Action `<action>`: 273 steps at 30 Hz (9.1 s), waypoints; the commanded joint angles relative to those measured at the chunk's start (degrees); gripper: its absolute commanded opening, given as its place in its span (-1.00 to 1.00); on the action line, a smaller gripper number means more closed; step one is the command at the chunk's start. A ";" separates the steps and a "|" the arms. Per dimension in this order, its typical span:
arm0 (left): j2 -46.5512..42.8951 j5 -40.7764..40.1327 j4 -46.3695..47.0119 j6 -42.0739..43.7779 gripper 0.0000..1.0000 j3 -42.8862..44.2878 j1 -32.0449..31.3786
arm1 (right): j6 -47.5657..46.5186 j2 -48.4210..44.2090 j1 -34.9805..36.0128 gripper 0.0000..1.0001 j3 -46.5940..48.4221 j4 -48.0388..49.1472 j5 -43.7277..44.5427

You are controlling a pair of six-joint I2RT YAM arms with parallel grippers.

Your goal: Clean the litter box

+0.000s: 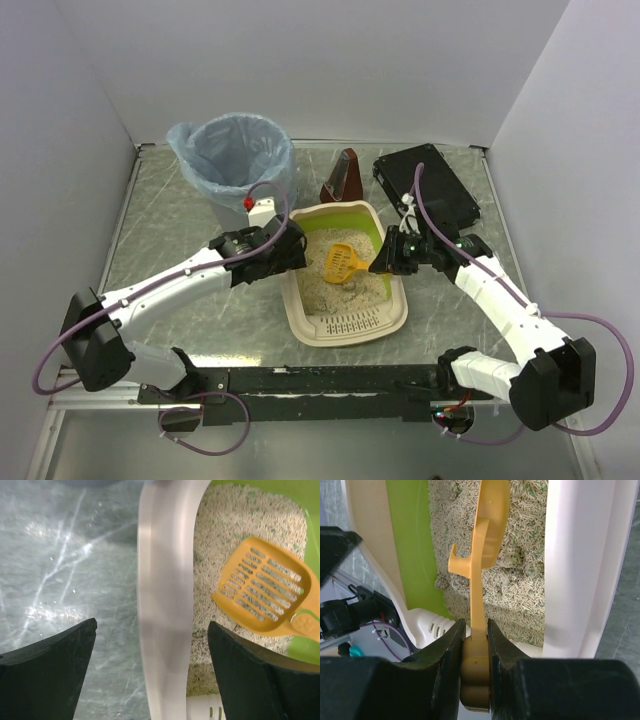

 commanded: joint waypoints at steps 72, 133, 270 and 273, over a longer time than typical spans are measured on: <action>9.81 -8.73 -5.34 -4.13 -0.98 10.57 0.10 | 29.66 -9.85 -0.85 -1.00 -31.73 56.40 -9.97; -3.38 2.78 14.44 10.90 -0.98 -5.34 8.45 | 36.97 -12.24 -20.90 -1.00 -30.59 62.91 -43.98; 3.19 27.65 34.13 54.92 -0.98 3.79 10.38 | -9.10 -22.17 3.81 -1.00 10.90 -11.63 4.54; 7.41 35.28 33.96 64.93 -0.98 7.48 10.29 | -8.84 -21.73 2.93 -1.00 10.72 -14.61 4.45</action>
